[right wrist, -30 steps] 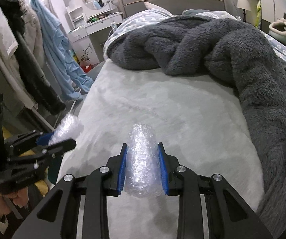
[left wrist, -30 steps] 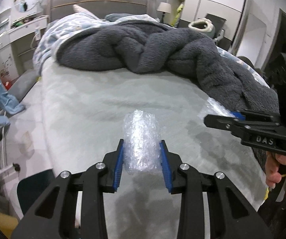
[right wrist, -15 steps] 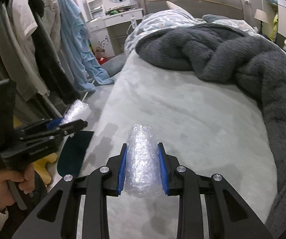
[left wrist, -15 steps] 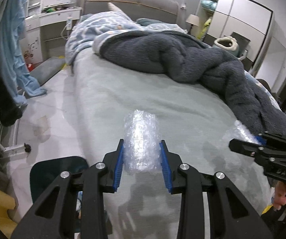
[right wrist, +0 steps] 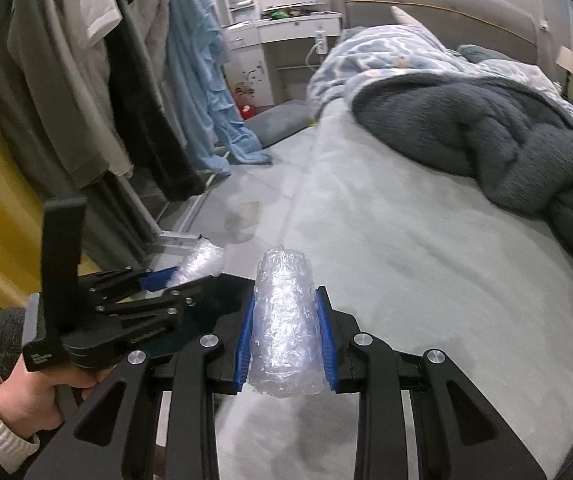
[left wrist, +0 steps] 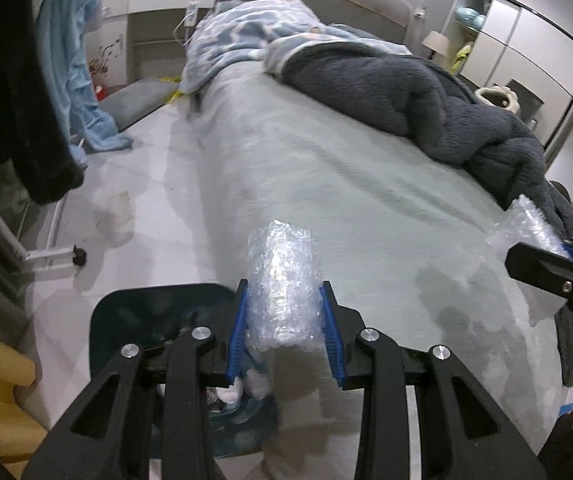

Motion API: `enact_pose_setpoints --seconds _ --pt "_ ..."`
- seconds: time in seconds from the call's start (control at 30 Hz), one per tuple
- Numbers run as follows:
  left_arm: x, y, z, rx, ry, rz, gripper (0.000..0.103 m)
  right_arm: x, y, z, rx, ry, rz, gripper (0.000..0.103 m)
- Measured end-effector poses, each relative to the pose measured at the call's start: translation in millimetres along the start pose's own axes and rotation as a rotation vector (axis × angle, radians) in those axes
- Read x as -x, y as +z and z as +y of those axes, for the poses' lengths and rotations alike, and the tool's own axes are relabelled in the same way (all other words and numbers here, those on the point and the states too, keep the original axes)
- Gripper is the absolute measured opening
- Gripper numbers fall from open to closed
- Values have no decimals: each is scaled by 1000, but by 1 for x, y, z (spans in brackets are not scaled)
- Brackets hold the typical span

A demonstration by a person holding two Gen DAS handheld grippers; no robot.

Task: Collect trash
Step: 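Carry both bubble-wrap rolls over the teal wastebasket, then open both grippers to drop the bubble-wrap rolls into the wastebasket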

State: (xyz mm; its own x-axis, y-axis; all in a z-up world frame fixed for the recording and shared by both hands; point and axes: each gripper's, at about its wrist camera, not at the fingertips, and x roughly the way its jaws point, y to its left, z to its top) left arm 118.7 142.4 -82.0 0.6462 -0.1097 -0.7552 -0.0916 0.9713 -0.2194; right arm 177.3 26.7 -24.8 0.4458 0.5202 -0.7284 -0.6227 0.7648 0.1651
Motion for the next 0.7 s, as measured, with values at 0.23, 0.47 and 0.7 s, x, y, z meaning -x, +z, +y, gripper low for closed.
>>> enact_pose_setpoints --seconds 0.23,0.47,0.7 --pt "-5 -7 39 35 53 50 37 -27 12 37 60 38 27 29" --pt "-24 -25 76 70 85 175 37 -53 16 50 71 73 69 29" --pt "-41 -43 104 93 100 282 37 -70 28 71 78 99 96 29"
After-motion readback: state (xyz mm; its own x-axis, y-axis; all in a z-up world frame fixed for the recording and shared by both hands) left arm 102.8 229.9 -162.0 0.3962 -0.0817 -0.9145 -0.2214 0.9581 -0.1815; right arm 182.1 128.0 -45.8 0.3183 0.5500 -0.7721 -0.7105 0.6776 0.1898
